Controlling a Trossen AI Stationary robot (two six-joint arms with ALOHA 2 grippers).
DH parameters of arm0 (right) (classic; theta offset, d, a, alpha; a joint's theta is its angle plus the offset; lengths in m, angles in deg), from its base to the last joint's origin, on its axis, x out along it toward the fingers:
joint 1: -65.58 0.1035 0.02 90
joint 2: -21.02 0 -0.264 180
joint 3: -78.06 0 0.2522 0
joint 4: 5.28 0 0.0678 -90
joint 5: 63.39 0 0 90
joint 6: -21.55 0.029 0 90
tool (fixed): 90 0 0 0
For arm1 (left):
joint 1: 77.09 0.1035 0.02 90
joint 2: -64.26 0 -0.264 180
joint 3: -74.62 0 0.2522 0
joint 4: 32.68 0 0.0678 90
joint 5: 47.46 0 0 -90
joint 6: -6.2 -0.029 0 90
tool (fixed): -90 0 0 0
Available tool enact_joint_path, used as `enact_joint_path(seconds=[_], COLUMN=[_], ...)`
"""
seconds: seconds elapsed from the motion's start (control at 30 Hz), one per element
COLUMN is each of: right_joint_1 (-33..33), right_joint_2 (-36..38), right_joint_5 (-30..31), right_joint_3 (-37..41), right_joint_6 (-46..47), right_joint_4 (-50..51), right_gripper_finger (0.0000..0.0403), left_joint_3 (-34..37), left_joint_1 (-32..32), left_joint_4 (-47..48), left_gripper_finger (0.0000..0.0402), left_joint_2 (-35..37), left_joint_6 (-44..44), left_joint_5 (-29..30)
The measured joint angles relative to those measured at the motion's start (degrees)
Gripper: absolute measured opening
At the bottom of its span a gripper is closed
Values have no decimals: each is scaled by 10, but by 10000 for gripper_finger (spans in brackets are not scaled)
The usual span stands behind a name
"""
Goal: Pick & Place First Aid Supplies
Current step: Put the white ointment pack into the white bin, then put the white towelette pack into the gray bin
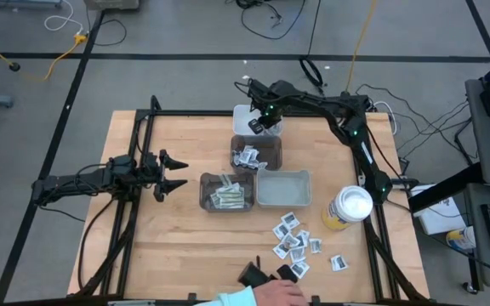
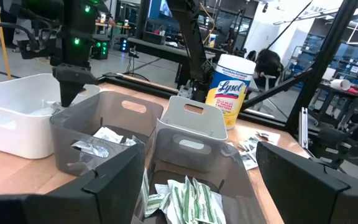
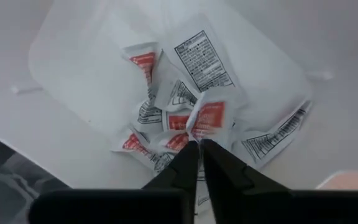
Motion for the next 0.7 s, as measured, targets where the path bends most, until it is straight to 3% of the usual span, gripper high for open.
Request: enact_joint_path(seconds=[0.43,0.7], right_joint_1=[-5,-14], right_joint_2=[2,60], right_joint_5=[-15,-19], right_joint_3=[0,-1], right_joint_6=[-25,-103], right_joint_4=[-2,18], right_gripper_finger=[215,246], left_joint_3=[0,0], left_joint_1=[0,0], left_joint_4=[0,0], left_gripper_finger=[310,310], left_joint_2=[0,0], left_joint_6=[0,0], left_joint_5=[0,0])
